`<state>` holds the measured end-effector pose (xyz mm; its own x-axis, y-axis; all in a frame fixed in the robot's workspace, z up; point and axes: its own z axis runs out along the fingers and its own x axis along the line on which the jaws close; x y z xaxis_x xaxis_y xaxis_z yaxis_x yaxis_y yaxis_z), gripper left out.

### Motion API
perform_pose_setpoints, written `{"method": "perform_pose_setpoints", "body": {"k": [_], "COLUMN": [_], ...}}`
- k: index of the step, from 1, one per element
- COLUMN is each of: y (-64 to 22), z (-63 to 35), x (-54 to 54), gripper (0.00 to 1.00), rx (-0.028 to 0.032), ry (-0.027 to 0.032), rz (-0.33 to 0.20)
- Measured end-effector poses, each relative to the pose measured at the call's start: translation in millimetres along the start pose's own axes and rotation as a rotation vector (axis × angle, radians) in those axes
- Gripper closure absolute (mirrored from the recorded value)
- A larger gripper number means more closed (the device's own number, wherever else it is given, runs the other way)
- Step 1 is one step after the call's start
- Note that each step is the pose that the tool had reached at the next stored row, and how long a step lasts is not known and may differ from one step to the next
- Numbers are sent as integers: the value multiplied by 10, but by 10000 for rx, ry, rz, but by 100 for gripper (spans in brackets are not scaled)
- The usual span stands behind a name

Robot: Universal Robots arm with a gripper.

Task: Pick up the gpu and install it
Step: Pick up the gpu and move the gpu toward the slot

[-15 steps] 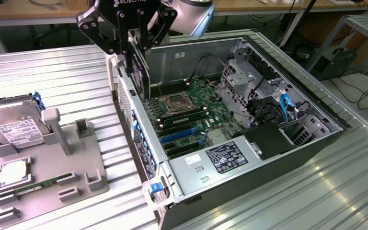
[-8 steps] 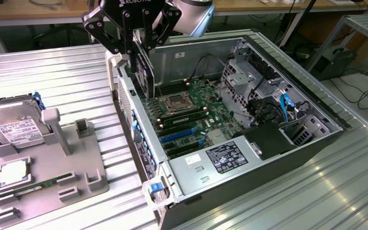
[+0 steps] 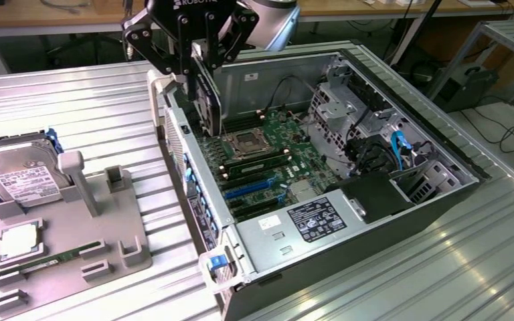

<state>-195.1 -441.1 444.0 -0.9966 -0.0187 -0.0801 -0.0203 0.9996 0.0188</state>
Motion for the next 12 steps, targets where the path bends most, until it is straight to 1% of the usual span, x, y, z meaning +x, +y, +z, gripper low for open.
{"method": "perform_pose_setpoints", "body": {"k": [12], "y": [-2], "z": [7], "x": [-92], "gripper": [72], "rx": [1], "ry": [-13], "rz": [0]}}
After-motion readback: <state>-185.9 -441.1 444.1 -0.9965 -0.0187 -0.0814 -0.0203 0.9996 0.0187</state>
